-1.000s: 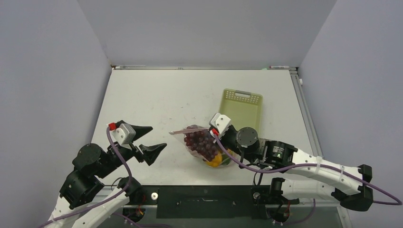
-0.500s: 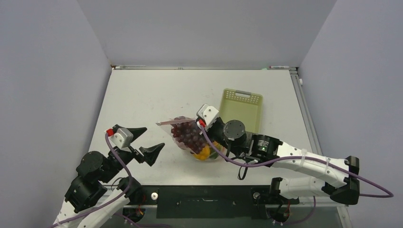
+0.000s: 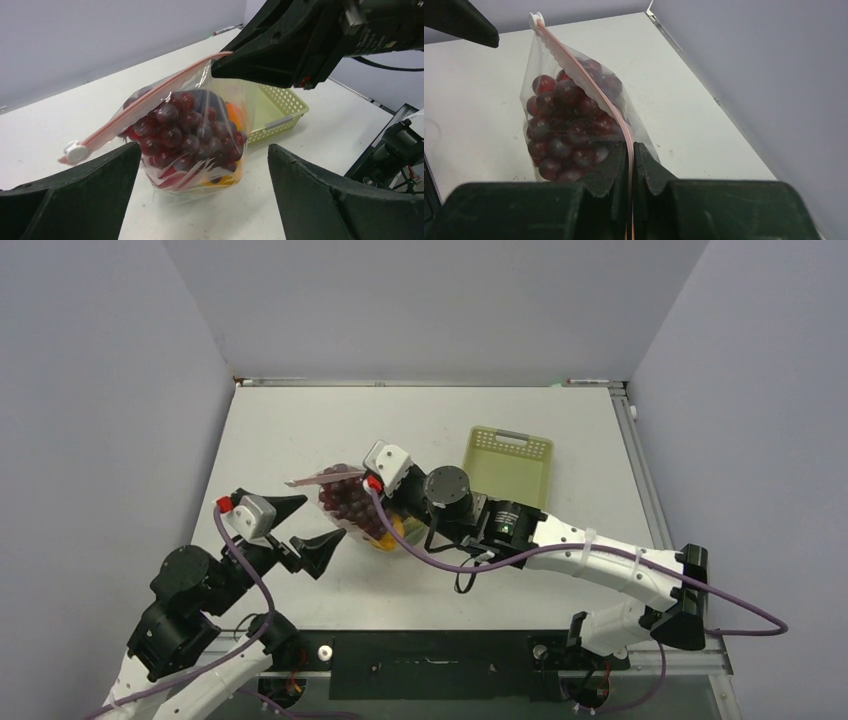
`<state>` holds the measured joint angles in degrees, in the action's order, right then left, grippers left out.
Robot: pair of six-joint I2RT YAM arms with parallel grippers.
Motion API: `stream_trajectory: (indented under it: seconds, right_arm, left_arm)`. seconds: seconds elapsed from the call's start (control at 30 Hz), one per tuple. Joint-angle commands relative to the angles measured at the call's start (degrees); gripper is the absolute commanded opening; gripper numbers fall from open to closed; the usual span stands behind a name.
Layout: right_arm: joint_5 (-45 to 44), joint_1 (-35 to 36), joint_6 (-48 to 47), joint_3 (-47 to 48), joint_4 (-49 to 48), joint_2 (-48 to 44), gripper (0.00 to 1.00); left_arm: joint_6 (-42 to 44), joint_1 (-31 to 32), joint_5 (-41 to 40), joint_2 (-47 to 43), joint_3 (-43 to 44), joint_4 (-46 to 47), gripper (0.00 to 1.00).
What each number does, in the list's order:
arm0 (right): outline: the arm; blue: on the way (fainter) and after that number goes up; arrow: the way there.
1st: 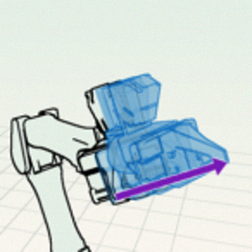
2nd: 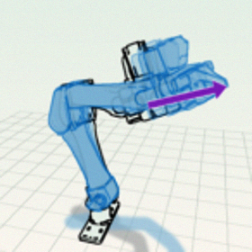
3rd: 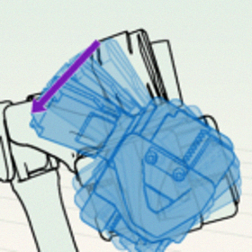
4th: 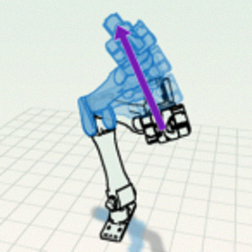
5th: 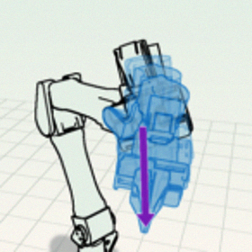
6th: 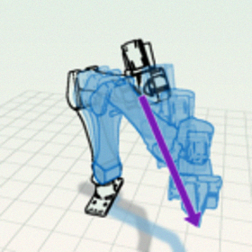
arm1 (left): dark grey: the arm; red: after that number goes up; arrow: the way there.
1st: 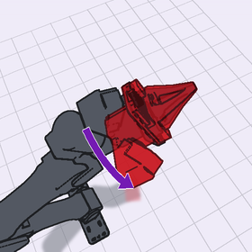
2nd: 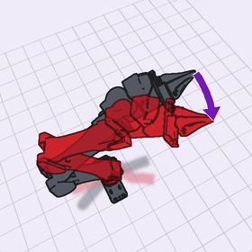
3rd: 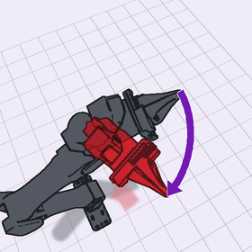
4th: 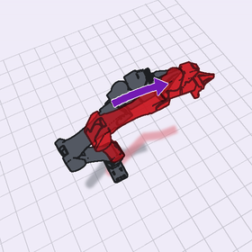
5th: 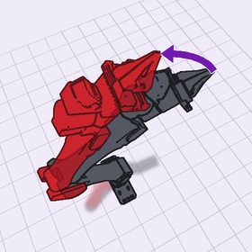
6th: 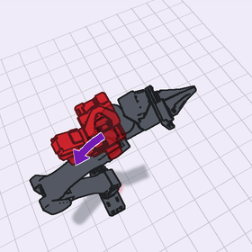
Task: Place the food in the zip-top bag and seal the zipper
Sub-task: Place the zipper food storage bag at the center of the board.
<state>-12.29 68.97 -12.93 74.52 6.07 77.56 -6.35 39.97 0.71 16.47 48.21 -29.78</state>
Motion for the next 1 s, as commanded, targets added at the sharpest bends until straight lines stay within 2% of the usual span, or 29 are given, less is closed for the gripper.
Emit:
stream_trajectory:
  seconds: [0.0,0.17,0.33,0.57,0.8,0.97]
  right_arm:
    - [6.0,-2.1,-3.9,7.0,-6.3,1.8,0.05]
    - [13.3,-3.9,-7.1,10.2,-0.1,3.8,0.05]
    - [21.7,-7.0,-8.5,13.1,6.8,3.8,0.05]
    - [32.7,-10.0,-10.0,13.5,11.8,1.1,0.05]
    - [38.2,-10.4,-11.6,12.5,14.8,-1.7,0.05]
    - [42.3,-10.4,-12.0,11.8,15.1,-3.5,0.05]
  left_arm:
    - [3.8,-0.3,-1.7,6.7,7.3,0.6,0.96]
    - [9.8,0.8,-5.3,15.3,16.5,-5.4,0.96]
    - [17.4,5.9,-7.6,18.7,22.3,-8.4,0.96]
    - [23.0,10.2,-2.5,20.4,24.3,-11.6,0.96]
    - [24.2,12.3,4.7,21.5,23.2,-13.5,0.96]
    - [24.5,13.1,4.0,23.7,22.6,-14.0,0.99]
